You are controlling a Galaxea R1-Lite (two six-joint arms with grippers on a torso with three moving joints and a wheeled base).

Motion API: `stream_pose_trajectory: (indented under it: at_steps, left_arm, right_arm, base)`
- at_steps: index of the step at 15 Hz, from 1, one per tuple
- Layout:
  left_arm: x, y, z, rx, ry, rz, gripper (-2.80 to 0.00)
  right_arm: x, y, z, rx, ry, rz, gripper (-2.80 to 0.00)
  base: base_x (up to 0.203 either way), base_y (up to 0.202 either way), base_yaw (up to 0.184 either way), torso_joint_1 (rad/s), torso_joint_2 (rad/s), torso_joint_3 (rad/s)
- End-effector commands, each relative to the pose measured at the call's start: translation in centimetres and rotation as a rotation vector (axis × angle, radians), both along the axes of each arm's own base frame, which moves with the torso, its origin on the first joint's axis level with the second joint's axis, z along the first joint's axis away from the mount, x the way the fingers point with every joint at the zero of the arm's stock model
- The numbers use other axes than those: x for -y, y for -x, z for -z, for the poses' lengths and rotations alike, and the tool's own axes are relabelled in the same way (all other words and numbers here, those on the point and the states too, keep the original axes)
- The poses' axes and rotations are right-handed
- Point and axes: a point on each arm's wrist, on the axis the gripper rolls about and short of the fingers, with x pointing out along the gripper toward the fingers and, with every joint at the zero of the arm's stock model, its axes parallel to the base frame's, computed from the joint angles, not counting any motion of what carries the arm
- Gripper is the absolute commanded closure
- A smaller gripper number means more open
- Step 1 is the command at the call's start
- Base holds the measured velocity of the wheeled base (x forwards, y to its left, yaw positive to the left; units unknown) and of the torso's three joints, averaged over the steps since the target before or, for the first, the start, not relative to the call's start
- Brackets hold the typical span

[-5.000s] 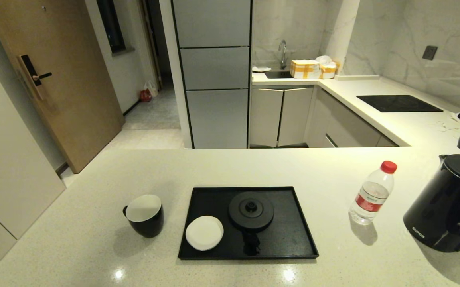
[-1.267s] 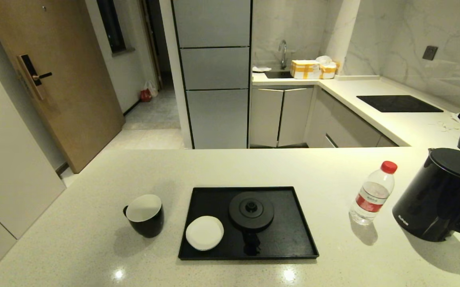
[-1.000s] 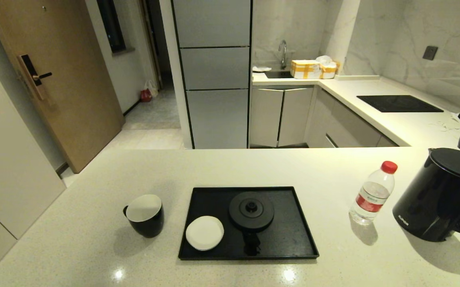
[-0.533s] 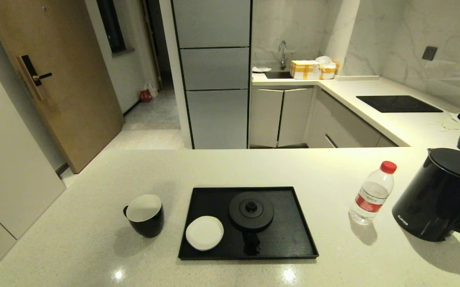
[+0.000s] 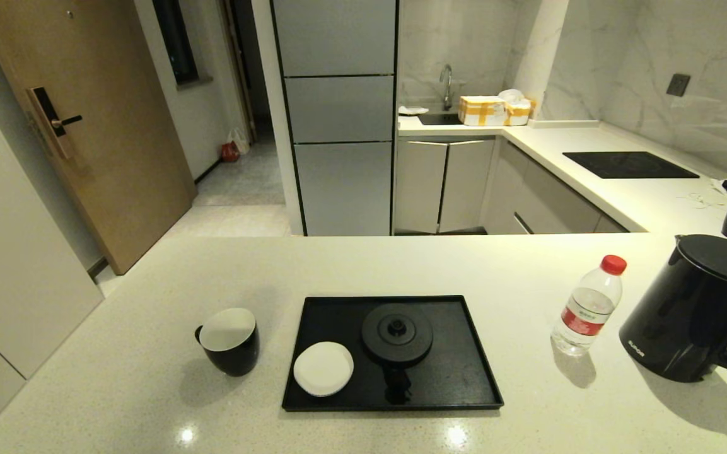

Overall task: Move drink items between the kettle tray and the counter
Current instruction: Return the tea cup to its original position

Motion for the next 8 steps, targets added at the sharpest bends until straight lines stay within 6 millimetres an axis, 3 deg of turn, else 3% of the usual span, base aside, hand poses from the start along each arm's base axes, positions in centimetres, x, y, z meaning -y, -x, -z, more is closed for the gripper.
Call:
stream_pose_trajectory:
  at_steps: [1,4,6,8]
  left_arm:
    - [0.0,0.0,0.0,0.0,0.0,-0.001,0.0]
    - [0.0,0.0,0.0,0.0,0.0,-0.001,0.0]
    - [0.0,0.0,0.0,0.0,0.0,-0.001,0.0]
    - [0.0,0.0,0.0,0.0,0.0,-0.001,0.0]
  right_arm:
    - [-1.6,4.4,1.9,0.054,-0.04,-0.12,0.0]
    - [0.5,6.2,2.9,0.077,-0.05,-0.283,0.0]
    - [0.6,7.9,6.1,0.139,-0.031,-0.306,0.0]
    - [0.9,7.9,9.5,0.235,0.012,-0.338,0.0]
  base:
    - [0.0,0.0,0.0,0.0,0.0,0.0]
    - [0.0,0.0,0.0,0.0,0.0,0.0]
    - [0.0,0.0,0.0,0.0,0.0,0.0]
    - [0.0,0.0,0.0,0.0,0.0,0.0]
